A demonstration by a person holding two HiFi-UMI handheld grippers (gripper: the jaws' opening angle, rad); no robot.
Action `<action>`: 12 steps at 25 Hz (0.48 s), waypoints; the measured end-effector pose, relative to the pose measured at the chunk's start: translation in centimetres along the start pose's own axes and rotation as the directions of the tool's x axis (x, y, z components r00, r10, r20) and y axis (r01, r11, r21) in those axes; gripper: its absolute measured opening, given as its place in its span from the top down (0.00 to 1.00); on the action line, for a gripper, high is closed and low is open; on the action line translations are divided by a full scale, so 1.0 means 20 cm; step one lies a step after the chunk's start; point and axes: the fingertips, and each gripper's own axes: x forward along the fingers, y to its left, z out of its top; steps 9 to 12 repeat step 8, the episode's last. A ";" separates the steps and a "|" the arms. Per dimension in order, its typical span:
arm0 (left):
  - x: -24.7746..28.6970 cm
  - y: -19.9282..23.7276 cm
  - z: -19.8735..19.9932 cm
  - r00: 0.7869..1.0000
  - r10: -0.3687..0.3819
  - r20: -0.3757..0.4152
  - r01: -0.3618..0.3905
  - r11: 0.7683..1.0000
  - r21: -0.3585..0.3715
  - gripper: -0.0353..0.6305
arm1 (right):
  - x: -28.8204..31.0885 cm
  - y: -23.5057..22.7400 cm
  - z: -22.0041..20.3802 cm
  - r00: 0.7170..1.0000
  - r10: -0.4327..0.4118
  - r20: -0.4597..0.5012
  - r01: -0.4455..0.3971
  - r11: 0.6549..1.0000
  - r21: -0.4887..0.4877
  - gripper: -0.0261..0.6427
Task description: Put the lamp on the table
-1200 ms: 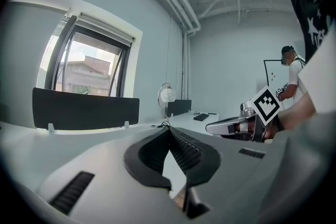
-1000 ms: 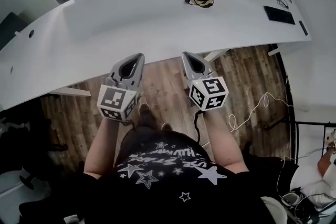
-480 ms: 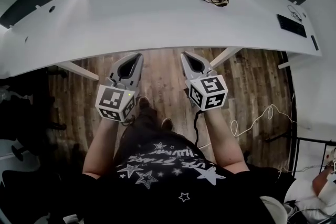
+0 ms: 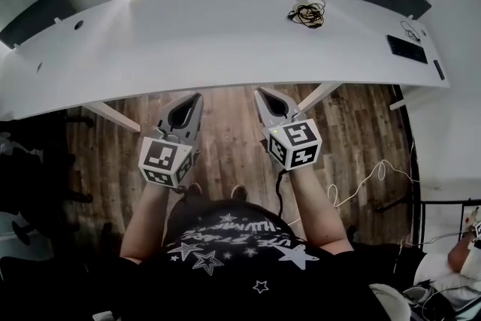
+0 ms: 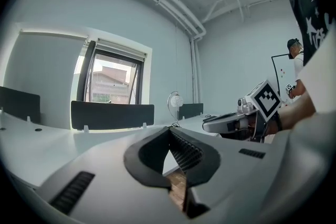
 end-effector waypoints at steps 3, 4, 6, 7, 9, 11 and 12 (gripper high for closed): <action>-0.07 0.09 0.01 1.000 0.000 0.007 0.000 1.000 -0.009 0.94 | 0.05 0.10 0.04 1.000 0.012 0.007 -0.012 1.000 0.005 0.96; -0.09 0.12 0.02 1.000 -0.003 0.007 0.003 1.000 -0.012 0.94 | 0.07 0.14 0.05 1.000 0.017 0.010 -0.018 1.000 0.007 0.96; -0.13 0.17 0.03 1.000 -0.012 0.007 0.012 1.000 -0.016 0.94 | 0.09 0.21 0.07 1.000 0.023 0.017 -0.024 1.000 0.008 0.96; -0.16 0.19 0.04 1.000 -0.015 0.008 0.015 1.000 -0.015 0.94 | 0.10 0.25 0.08 1.000 0.025 0.019 -0.025 1.000 0.008 0.96; -0.18 0.22 0.05 1.000 -0.018 0.009 0.018 1.000 -0.014 0.94 | 0.12 0.29 0.09 0.999 0.025 0.022 -0.026 1.000 0.007 0.96; -0.18 0.22 0.05 1.000 -0.018 0.009 0.018 1.000 -0.014 0.94 | 0.12 0.29 0.09 0.999 0.025 0.022 -0.026 1.000 0.007 0.96; -0.18 0.22 0.05 1.000 -0.018 0.009 0.018 1.000 -0.014 0.94 | 0.12 0.29 0.09 0.999 0.025 0.022 -0.026 1.000 0.007 0.96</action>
